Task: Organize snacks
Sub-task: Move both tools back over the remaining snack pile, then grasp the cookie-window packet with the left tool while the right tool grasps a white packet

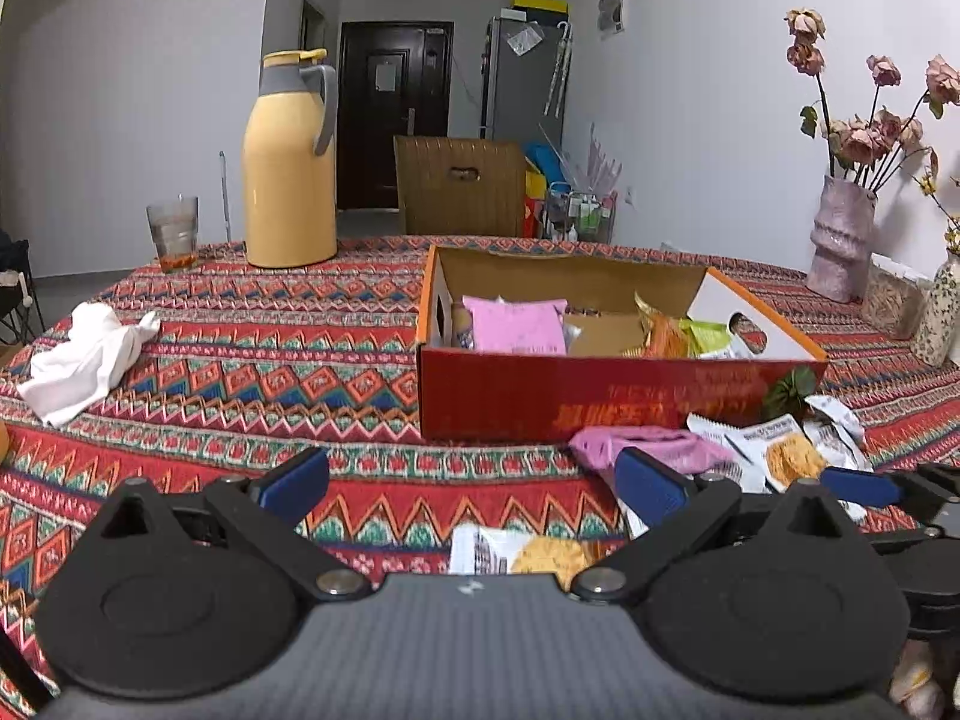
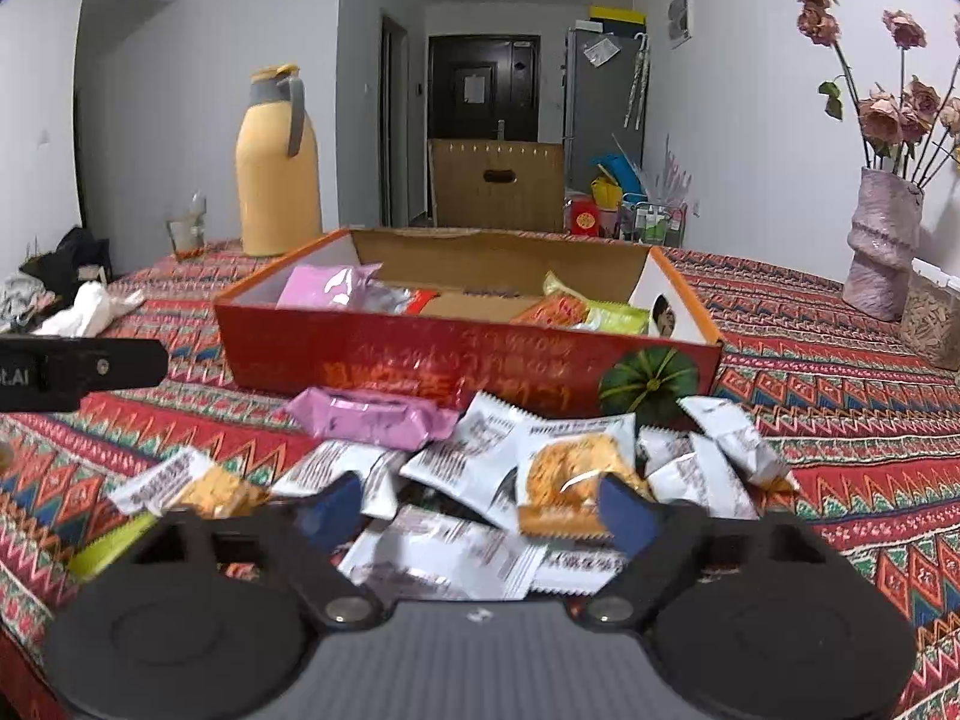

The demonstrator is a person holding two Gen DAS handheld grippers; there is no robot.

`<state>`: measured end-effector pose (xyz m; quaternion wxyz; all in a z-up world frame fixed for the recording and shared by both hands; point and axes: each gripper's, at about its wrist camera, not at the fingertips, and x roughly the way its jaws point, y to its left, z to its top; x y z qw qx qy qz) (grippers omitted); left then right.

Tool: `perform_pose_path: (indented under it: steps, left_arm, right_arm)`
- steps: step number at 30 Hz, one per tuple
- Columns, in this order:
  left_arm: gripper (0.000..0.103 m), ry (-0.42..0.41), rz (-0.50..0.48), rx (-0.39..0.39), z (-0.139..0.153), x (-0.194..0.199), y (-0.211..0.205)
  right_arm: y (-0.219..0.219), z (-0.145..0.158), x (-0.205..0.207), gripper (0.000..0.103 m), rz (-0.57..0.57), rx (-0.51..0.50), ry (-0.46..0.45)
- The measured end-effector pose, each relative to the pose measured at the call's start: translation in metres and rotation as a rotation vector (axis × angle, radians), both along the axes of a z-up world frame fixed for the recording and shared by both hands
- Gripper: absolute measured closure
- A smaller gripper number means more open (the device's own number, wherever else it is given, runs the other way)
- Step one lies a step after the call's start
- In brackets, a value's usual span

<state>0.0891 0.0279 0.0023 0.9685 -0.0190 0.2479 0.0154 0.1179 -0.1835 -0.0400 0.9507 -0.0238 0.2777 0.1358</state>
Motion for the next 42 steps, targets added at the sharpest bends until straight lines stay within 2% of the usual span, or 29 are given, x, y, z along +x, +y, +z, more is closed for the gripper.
perform_pose_path:
  steps: [5, 8, 20, 23, 26, 28, 31, 36, 42]
  left_arm:
    - [0.0, 0.011, -0.003, -0.008, -0.005, -0.004, 0.003]
    - [0.0, 0.016, -0.002, -0.015, -0.007, -0.005, 0.005]
    - [0.0, 0.031, -0.002, -0.025, -0.01, -0.005, 0.006]
    - [0.0, 0.036, -0.001, -0.026, -0.011, -0.006, 0.005]
    - [0.0, 0.039, -0.001, -0.025, -0.012, -0.006, 0.004]
    - [0.0, 0.04, 0.001, -0.025, -0.012, -0.006, 0.005]
    - [0.0, 0.043, 0.003, -0.023, -0.012, -0.006, 0.004]
    - [0.0, 0.066, -0.004, -0.017, -0.014, -0.002, 0.002]
    - [0.0, 0.132, -0.018, 0.008, -0.021, 0.011, -0.007]
  right_arm:
    - [0.009, -0.007, -0.001, 0.032, 0.024, -0.015, 0.022]
    - [0.013, -0.014, 0.001, 0.04, 0.031, -0.025, 0.048]
    - [0.017, -0.022, 0.001, 0.038, 0.046, -0.059, 0.062]
    - [0.017, -0.023, 0.0, 0.039, 0.052, -0.055, 0.059]
    - [0.015, -0.022, -0.001, 0.046, 0.065, -0.04, 0.061]
    - [0.014, -0.022, -0.004, 0.052, 0.07, -0.035, 0.057]
    - [0.011, -0.02, -0.008, 0.056, 0.071, -0.02, 0.049]
    - [0.003, -0.012, -0.016, 0.058, 0.057, 0.001, 0.014]
    - [-0.011, 0.005, -0.023, 0.058, 0.033, 0.027, -0.049]
